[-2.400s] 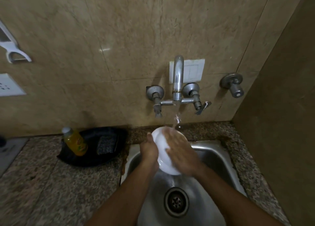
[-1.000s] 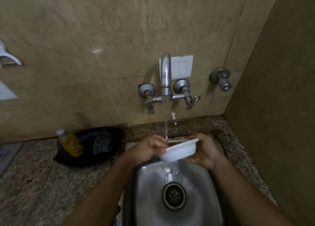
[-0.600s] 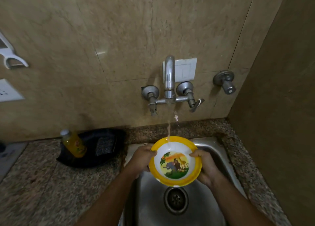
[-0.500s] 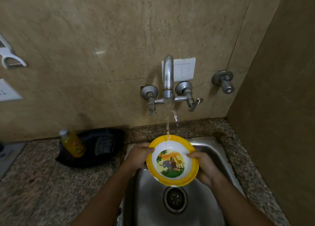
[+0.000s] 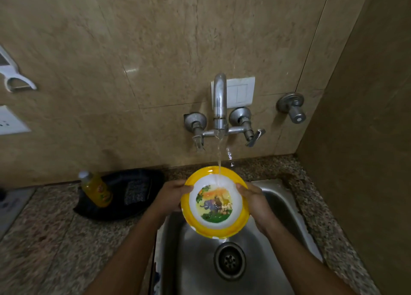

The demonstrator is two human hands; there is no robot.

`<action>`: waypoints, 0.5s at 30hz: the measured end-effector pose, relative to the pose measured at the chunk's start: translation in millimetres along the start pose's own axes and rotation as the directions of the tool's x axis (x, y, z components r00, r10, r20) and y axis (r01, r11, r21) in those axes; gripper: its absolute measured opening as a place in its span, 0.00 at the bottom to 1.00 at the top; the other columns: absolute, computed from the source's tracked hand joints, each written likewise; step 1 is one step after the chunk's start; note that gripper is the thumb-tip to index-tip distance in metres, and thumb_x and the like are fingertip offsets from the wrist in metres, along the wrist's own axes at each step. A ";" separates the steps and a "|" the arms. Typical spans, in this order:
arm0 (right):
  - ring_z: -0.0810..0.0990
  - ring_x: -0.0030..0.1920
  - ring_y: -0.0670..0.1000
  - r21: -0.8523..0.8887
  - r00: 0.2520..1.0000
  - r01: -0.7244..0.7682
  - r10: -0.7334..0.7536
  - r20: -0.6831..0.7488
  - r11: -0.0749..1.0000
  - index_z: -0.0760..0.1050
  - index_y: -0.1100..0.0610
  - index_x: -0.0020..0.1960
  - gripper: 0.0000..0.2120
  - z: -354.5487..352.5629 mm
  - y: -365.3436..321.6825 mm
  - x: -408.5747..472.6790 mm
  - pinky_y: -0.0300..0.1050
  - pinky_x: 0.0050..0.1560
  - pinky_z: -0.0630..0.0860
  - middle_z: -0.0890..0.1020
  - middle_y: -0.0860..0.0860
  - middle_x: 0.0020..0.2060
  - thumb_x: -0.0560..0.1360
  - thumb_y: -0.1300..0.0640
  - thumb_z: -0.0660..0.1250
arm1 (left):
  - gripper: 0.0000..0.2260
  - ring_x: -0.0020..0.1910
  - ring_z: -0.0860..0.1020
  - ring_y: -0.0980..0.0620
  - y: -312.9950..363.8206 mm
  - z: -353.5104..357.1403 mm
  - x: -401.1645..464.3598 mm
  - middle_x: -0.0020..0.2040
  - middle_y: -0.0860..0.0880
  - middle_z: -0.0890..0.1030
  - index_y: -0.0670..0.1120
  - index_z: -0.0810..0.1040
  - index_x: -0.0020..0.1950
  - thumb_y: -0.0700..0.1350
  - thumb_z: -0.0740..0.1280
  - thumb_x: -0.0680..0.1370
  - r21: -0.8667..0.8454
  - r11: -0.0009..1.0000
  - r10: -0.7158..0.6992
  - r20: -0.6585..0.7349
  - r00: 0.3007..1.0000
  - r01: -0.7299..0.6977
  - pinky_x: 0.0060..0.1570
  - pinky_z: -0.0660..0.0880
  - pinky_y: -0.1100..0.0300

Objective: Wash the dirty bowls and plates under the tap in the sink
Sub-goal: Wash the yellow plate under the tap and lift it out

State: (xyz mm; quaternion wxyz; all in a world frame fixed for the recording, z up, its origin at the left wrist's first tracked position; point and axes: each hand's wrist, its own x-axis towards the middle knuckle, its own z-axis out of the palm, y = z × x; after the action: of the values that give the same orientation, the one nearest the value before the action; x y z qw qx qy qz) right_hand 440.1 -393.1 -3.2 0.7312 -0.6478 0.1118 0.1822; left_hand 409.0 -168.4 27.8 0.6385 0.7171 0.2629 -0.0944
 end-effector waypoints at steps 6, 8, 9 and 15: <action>0.82 0.55 0.60 -0.059 0.975 0.178 -0.184 -0.123 0.982 0.80 0.57 0.56 0.08 -17.3 -3.3 5.4 0.58 0.58 0.78 0.84 0.55 0.51 0.81 0.60 0.63 | 0.08 0.40 0.83 0.50 -5.9 27.2 -1.7 0.51 0.44 0.84 0.50 0.77 0.60 0.43 0.66 0.81 0.035 0.997 0.059 0.142 0.988 -0.065 0.30 0.81 0.55; 0.82 0.55 0.59 -0.062 0.968 0.204 -0.211 -0.139 0.977 0.80 0.54 0.54 0.08 -27.8 -2.7 6.9 0.59 0.58 0.78 0.85 0.53 0.50 0.81 0.60 0.63 | 0.13 0.49 0.83 0.45 -7.9 39.3 -0.4 0.56 0.43 0.83 0.50 0.74 0.65 0.41 0.66 0.81 0.017 0.999 0.048 0.190 0.981 -0.052 0.40 0.83 0.47; 0.83 0.55 0.59 -0.060 0.965 0.213 -0.219 -0.143 0.975 0.81 0.55 0.55 0.08 -33.3 -2.8 6.4 0.60 0.58 0.78 0.85 0.54 0.51 0.81 0.59 0.63 | 0.15 0.52 0.83 0.42 -8.5 45.4 0.4 0.59 0.43 0.82 0.50 0.73 0.67 0.40 0.66 0.80 0.010 0.998 0.051 0.214 0.976 -0.054 0.44 0.82 0.44; 0.82 0.53 0.63 -0.059 0.948 0.198 -0.206 -0.244 0.978 0.82 0.55 0.52 0.08 -53.6 -0.1 8.4 0.65 0.58 0.77 0.85 0.58 0.50 0.81 0.60 0.64 | 0.14 0.56 0.81 0.37 -3.6 63.4 6.5 0.58 0.39 0.82 0.53 0.78 0.56 0.34 0.67 0.78 0.011 0.978 0.203 0.213 0.956 -0.210 0.53 0.76 0.32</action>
State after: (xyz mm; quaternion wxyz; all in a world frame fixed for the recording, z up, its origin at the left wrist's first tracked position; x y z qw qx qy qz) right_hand 451.6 -445.1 -13.8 0.7151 -0.6858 0.1324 0.0256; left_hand 425.4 -227.7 11.0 0.6569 0.7373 0.1161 -0.1071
